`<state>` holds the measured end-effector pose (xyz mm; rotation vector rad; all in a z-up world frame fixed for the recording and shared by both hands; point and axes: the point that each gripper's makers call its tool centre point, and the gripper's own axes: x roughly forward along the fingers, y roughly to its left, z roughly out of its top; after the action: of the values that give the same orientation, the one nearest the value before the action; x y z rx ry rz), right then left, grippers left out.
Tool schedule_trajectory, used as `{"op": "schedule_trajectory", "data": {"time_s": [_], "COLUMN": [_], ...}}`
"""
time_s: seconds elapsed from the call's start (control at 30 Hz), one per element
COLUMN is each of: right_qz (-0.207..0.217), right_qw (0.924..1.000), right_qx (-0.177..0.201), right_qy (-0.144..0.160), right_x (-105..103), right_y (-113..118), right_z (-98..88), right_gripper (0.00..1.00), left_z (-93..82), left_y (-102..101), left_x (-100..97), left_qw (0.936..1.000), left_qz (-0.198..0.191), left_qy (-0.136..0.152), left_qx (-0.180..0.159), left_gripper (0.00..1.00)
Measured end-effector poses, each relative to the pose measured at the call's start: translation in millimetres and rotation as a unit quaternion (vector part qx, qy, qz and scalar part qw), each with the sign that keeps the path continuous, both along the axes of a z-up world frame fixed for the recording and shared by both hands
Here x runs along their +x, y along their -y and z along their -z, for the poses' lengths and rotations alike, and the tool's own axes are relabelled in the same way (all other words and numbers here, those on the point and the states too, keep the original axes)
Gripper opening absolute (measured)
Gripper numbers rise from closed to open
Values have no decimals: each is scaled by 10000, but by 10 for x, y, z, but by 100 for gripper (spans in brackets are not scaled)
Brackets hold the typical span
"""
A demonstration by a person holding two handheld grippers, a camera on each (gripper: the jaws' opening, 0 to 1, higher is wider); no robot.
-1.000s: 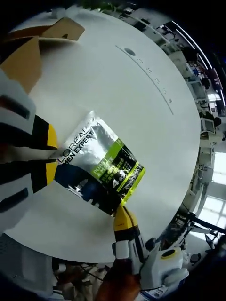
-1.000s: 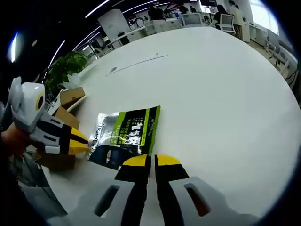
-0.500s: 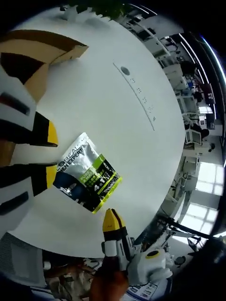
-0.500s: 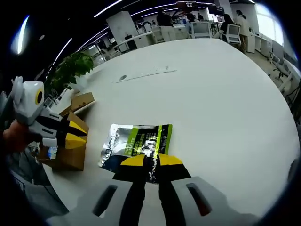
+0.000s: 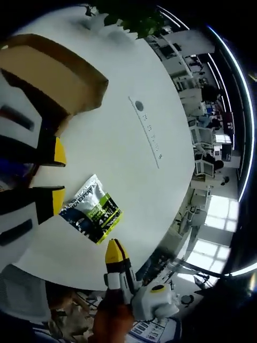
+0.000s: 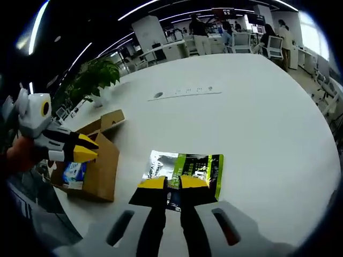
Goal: Operate the shoe box by opening the lid, removing the specified soft item, and placing it in the target area until the item is outside and the box remains undamaged.
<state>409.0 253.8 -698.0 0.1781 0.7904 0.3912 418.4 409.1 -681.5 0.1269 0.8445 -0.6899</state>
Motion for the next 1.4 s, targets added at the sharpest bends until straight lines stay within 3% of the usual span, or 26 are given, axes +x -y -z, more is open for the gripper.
{"op": "schedule_trajectory", "data": {"time_s": [0.17,0.4,0.73,1.4], "right_qz": [-169,-641,-1104,-1704], "right_qw": [9997,9965,9919,9836], "right_qx": [102,342,350,367], "right_qy": [111,415,527,452], "right_x": [34,58,24,-169], "right_y": [-269,-834,-1376,-2080], "right_z": [-108,-286,-345,-302], "right_gripper": [8,12,13,13], "left_z": [-181,-410,-423,-409], "left_y": [-353,-966,-1641,-2326], "left_x": [-39,-191,-424,-670], "left_qw": [9994,9946,9894,9811], "left_qz": [-264,-791,-1232,-1694], "left_qy": [215,561,682,805], "left_qx": [-117,-380,-362,-478], "left_gripper": [16,19,20,25]}}
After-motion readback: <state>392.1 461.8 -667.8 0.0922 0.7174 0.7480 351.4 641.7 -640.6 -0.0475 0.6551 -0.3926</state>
